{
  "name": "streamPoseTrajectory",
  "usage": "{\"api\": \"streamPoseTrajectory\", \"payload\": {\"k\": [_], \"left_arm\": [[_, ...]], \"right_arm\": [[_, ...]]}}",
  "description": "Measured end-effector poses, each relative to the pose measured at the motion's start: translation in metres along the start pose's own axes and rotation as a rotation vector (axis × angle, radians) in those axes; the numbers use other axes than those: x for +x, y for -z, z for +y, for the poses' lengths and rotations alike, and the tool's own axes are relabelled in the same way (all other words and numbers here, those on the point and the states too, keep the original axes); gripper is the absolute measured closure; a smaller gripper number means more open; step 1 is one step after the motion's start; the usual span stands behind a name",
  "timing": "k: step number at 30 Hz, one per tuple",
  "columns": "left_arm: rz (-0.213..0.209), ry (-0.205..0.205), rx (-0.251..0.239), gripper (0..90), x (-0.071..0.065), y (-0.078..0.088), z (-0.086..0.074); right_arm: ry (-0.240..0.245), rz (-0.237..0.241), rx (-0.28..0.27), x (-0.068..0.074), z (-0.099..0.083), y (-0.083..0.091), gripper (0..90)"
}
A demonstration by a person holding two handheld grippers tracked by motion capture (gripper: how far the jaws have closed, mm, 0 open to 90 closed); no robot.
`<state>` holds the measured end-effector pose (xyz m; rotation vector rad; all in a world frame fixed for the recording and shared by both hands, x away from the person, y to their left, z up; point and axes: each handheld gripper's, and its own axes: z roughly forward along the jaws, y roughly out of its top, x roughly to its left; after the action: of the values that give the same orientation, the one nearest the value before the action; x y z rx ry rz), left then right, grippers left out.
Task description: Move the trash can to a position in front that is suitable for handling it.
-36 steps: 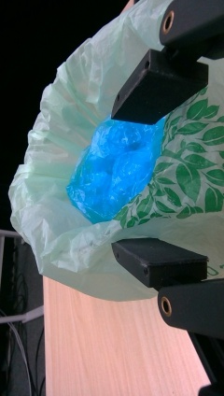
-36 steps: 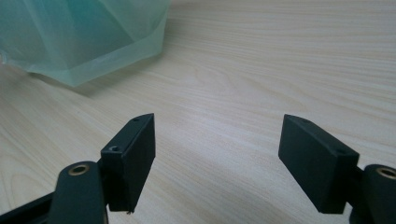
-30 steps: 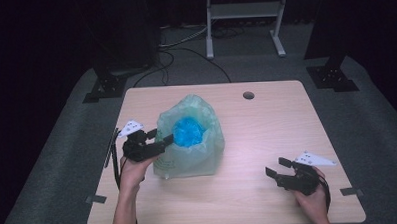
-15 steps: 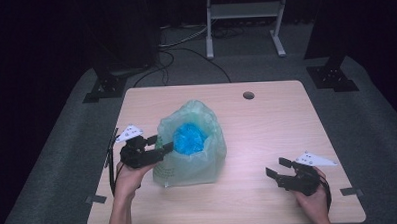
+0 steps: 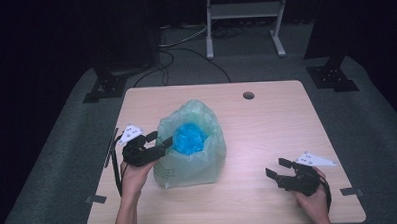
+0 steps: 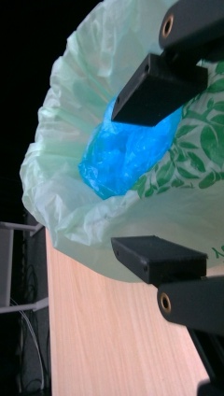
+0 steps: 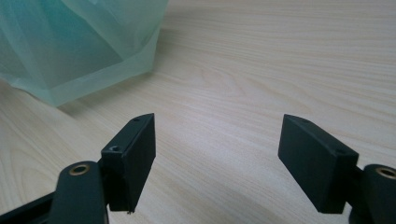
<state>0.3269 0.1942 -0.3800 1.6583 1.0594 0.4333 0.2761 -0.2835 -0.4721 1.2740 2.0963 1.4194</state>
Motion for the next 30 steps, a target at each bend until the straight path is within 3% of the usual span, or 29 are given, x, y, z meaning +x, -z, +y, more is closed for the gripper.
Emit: {"api": "streamPoseTrajectory", "payload": {"k": [2, 6, 9, 13, 21, 26, 30], "left_arm": [[-0.007, -0.004, -0.009, 40.9, 0.000, 0.001, 0.000], [0.021, -0.031, -0.038, 54.2, -0.001, 0.006, 0.001], [0.068, -0.102, -0.037, 60.8, -0.005, 0.011, 0.003], [0.116, -0.155, -0.050, 67.2, -0.009, 0.013, 0.004], [0.133, -0.174, -0.099, 85.9, -0.007, 0.020, 0.004], [0.111, -0.145, -0.138, 88.4, -0.003, 0.026, 0.005], [0.088, -0.139, -0.136, 89.4, -0.001, 0.028, 0.006]], "right_arm": [[0.004, 0.001, 0.001, 0.001, 0.000, 0.000, 26.9], [0.007, 0.006, 0.003, 0.002, 0.000, -0.001, 26.9], [0.010, 0.010, 0.008, 0.002, 0.000, -0.001, 27.0], [0.014, 0.013, 0.010, 0.004, 0.000, -0.001, 27.0], [0.022, 0.018, 0.015, 0.005, -0.001, -0.003, 27.0], [0.025, 0.023, 0.025, 0.006, -0.001, -0.005, 27.0], [0.026, 0.026, 0.027, 0.007, -0.001, -0.006, 27.0]]}}
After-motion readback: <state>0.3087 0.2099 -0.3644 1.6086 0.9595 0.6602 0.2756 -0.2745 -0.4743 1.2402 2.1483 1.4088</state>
